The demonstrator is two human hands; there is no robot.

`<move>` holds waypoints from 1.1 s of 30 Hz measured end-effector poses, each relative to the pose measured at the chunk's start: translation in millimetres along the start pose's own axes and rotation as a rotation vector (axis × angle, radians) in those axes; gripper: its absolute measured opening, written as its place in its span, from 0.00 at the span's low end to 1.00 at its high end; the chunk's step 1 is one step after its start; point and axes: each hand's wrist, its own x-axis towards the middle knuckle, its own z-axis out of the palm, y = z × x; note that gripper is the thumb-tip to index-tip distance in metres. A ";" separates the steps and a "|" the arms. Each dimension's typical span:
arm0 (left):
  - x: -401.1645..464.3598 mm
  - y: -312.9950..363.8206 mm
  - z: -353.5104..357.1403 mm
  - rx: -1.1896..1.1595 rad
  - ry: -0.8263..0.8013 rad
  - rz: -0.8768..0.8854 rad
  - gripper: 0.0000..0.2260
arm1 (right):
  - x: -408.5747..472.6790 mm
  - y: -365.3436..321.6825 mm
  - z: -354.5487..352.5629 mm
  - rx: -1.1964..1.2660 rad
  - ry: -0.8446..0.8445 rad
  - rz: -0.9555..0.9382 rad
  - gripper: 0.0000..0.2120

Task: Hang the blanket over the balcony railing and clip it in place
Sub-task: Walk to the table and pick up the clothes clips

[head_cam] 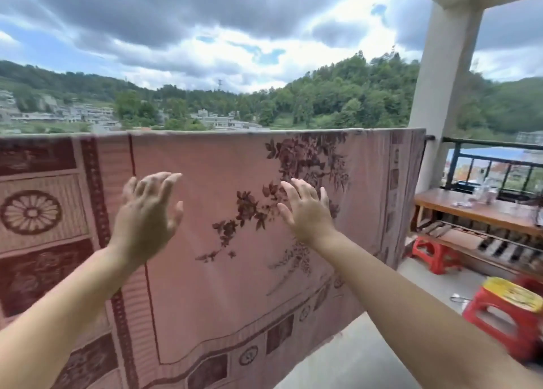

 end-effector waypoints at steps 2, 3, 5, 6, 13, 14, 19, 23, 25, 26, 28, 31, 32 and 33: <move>-12.6 74.5 40.0 -0.136 -0.116 0.080 0.23 | -42.2 38.7 -0.4 0.005 0.051 0.057 0.24; -22.0 107.2 58.5 -0.190 -0.187 0.107 0.24 | -65.4 56.4 0.7 0.001 0.049 0.090 0.24; -41.9 164.5 88.9 -0.283 -0.357 0.128 0.24 | -112.7 89.5 7.7 -0.016 -0.008 0.175 0.23; -54.0 191.7 104.1 -0.311 -0.448 0.138 0.24 | -140.8 107.5 14.5 -0.036 -0.043 0.237 0.22; -164.8 324.6 173.7 -0.486 -0.845 0.071 0.26 | -310.1 170.9 69.3 -0.189 -0.411 0.621 0.25; -182.2 337.0 179.6 -0.488 -0.893 0.061 0.27 | -328.1 174.9 77.1 -0.206 -0.450 0.666 0.27; -249.6 372.0 219.4 -0.439 -1.183 0.018 0.27 | -384.3 197.2 112.7 -0.189 -0.672 0.842 0.27; -254.0 387.2 260.3 -0.396 -1.326 0.039 0.26 | -391.6 220.1 143.7 -0.146 -0.731 0.913 0.26; -239.3 396.2 282.6 -0.392 -1.332 0.090 0.26 | -377.6 235.8 152.7 -0.110 -0.764 0.968 0.26; -230.8 401.6 294.1 -0.389 -1.319 0.119 0.26 | -370.0 246.6 156.3 -0.095 -0.766 0.996 0.26; -209.6 420.4 322.8 -0.395 -1.299 0.175 0.26 | -351.3 276.8 162.0 -0.075 -0.735 1.053 0.27; -183.1 464.3 357.6 -0.423 -1.319 0.241 0.26 | -329.8 326.8 158.4 -0.083 -0.687 1.094 0.27; -174.7 483.5 367.3 -0.439 -1.323 0.281 0.26 | -325.4 344.9 155.6 -0.091 -0.672 1.111 0.27; -166.9 503.7 375.5 -0.459 -1.317 0.327 0.26 | -322.8 362.9 152.1 -0.103 -0.650 1.135 0.27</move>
